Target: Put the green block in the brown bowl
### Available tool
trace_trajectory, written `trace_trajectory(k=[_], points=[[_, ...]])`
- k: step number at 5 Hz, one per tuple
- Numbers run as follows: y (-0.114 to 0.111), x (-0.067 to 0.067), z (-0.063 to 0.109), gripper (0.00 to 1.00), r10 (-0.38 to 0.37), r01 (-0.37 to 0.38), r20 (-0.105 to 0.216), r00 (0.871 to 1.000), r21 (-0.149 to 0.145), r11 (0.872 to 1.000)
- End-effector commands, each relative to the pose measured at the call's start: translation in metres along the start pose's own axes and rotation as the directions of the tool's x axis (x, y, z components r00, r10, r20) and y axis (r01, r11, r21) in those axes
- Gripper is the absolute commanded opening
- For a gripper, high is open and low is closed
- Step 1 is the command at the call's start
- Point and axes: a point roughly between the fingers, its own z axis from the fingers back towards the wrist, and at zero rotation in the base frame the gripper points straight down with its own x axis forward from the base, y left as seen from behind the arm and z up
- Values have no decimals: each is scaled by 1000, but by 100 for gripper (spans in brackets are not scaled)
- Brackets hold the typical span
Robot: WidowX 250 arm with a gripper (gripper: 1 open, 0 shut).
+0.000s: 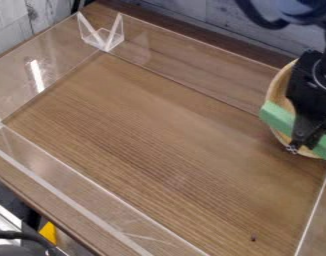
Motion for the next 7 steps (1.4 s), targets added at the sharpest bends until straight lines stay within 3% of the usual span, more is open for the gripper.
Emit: trace_trajectory(k=[1,3,7], points=[[-13,-5,10,0,25,-25,-7,1000,-44,999],[-15,-5,9,0,81,-80,7,997,-37,996],[-10,-3,25,0,-41,40,-38,998,-35,999]])
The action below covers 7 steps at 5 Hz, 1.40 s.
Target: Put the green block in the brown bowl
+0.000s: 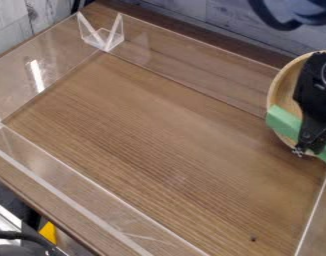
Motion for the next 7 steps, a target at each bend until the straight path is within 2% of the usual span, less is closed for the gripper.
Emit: trace_trajectory(k=[1,2,4,6,7], points=[[-8,6,19,0,14,-15,-13,1000,-60,998],[-8,6,17,0,24,-24,-11,1000,-57,998],[2,16,1,0,79,-79,1,997,-49,996],[-3,-1,-10,0,96,-96,-4,995,-42,994],[-8,-1,-13,0,97,-98,-11,995,-39,994]])
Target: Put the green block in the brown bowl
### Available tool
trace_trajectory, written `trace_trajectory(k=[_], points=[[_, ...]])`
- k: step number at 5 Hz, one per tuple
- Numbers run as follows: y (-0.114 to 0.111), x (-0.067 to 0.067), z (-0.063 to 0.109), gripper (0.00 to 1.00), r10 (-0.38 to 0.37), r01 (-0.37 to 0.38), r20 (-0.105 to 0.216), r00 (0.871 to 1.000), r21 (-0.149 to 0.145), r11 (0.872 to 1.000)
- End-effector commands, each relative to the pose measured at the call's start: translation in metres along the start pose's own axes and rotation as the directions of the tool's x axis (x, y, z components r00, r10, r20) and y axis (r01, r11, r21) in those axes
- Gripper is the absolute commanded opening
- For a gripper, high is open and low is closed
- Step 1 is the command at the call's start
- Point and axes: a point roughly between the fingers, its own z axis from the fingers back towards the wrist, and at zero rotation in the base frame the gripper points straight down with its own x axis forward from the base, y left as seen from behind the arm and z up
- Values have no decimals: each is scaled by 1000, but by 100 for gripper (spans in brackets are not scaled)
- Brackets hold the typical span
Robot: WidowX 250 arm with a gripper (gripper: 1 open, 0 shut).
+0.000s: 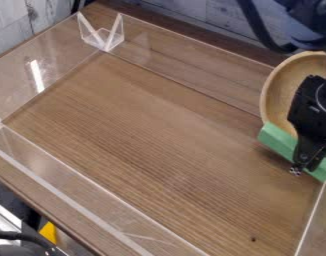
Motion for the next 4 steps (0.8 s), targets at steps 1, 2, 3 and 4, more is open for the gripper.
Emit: trace_trajectory(k=[1,2,3,4], points=[[-21,-1,11,0,-1,-1,-28,1000,-56,998],[-30,0,5,0,-12,10,-41,999,-52,999],[-39,1,-3,0,-28,25,-48,998,-49,998],[-44,3,2,0,-27,25,-49,998,-44,999]])
